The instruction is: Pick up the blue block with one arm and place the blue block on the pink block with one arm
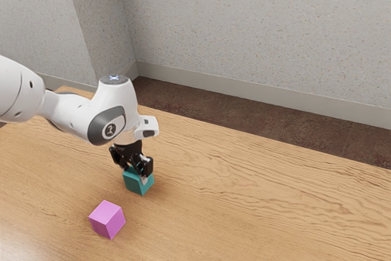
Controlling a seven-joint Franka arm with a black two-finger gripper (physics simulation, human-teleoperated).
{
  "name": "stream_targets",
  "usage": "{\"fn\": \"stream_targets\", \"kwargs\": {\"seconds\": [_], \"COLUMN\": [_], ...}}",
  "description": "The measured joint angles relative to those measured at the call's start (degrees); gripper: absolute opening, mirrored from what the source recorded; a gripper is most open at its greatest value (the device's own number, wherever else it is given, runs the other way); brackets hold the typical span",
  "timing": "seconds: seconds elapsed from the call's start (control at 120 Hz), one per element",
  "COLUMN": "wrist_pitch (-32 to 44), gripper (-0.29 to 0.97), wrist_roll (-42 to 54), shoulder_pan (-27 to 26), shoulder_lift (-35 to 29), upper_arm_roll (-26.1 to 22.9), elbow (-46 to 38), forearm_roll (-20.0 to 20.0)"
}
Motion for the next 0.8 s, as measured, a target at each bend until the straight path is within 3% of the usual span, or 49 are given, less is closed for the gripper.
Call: {"fn": "stream_targets", "kwargs": {"seconds": [0.25, 0.5, 0.8], "wrist_pitch": [-3.78, -7.33, -8.19], "gripper": [0.29, 0.28, 0.27], "wrist_roll": [-0.83, -1.42, -1.87], "shoulder_pan": [-0.12, -0.12, -0.12], "shoulder_lift": [-7.98, -18.93, -23.3], "upper_arm_roll": [-0.07, -0.18, -0.14], "elbow": [-1.4, -9.58, -15.26], "forearm_roll": [0.59, 0.72, 0.74]}}
